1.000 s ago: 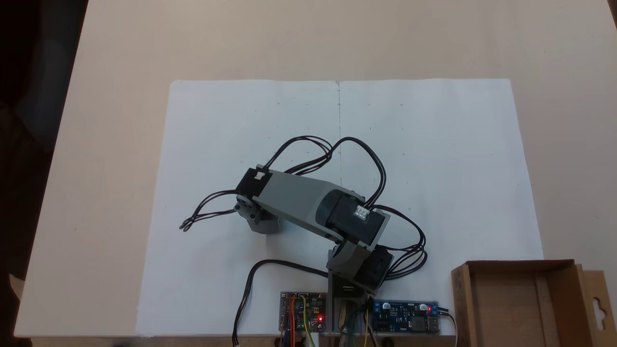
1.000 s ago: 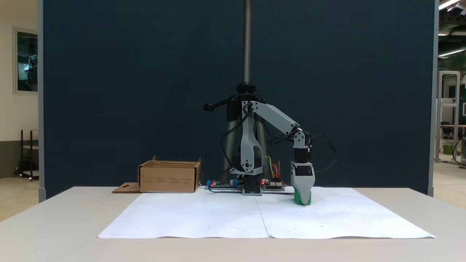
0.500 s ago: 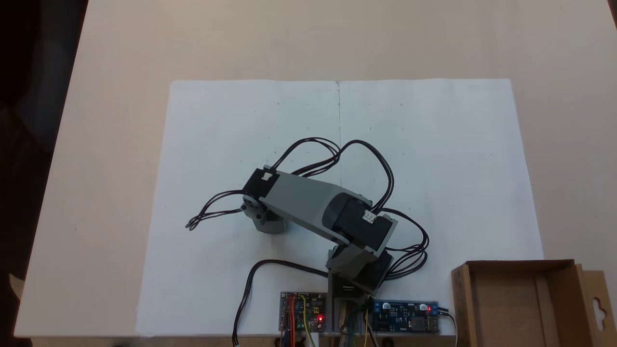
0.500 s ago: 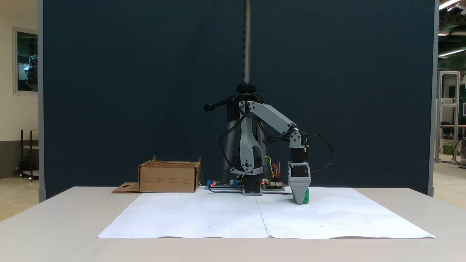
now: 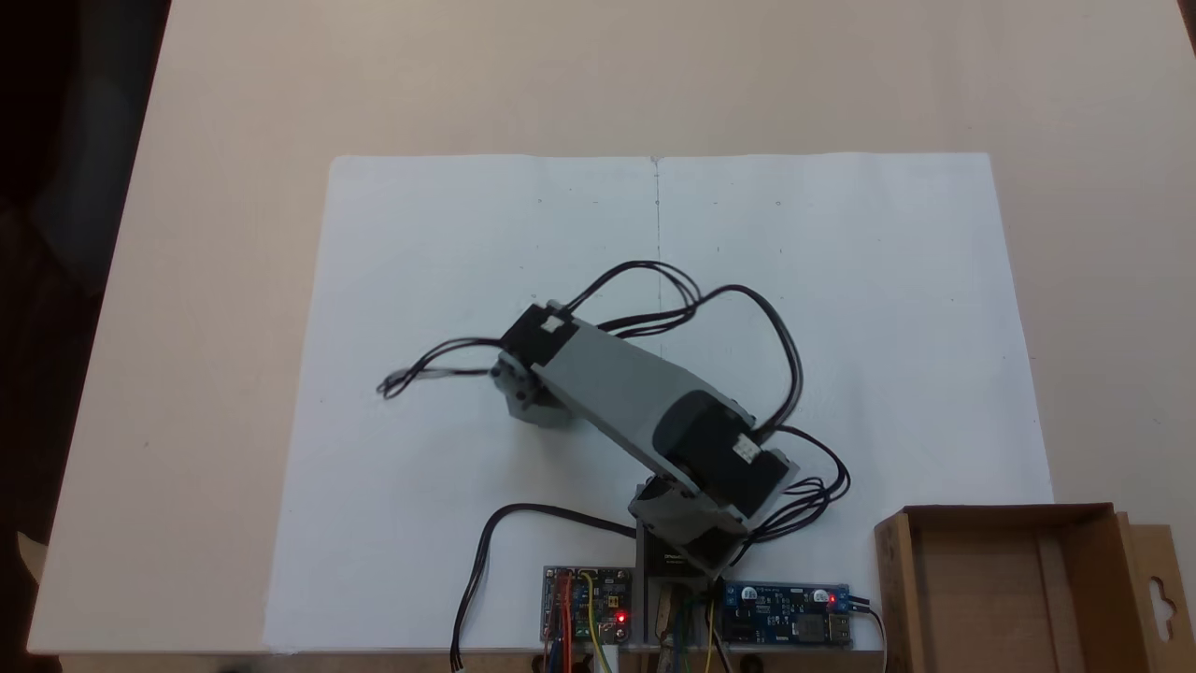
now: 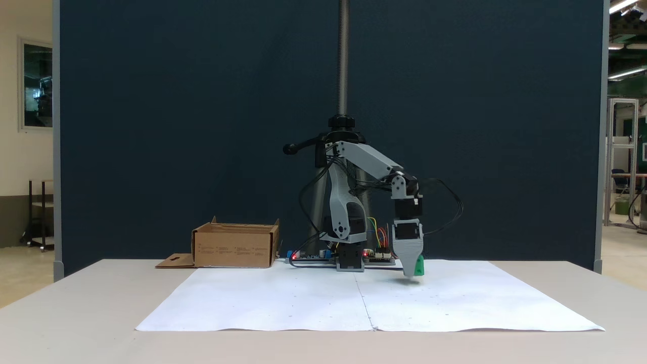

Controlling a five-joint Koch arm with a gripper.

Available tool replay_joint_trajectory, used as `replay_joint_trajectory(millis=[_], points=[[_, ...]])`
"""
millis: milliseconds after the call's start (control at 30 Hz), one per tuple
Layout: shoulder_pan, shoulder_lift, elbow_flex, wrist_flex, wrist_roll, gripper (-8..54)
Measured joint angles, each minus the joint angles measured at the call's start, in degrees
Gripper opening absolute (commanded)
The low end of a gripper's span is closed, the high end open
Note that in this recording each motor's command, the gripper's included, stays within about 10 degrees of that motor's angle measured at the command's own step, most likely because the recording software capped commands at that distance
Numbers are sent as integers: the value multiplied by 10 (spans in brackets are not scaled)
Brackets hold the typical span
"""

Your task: Grasp a green dice and put it in the bin.

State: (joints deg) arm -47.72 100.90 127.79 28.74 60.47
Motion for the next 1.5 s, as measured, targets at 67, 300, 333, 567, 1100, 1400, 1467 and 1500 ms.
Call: replay_joint_trajectory(millis=[67, 300, 333, 567, 1100, 1400, 1467, 1500], points=[[36, 16, 0, 1, -1, 147], [218, 55, -40, 0, -108, 147], [243, 56, -44, -1, -126, 146], [502, 112, -70, -48, -302, 146], [946, 174, -149, -51, -475, 146], [1148, 192, -149, -51, -532, 146], [1176, 195, -149, -51, -543, 145], [1188, 196, -149, -51, -549, 146]])
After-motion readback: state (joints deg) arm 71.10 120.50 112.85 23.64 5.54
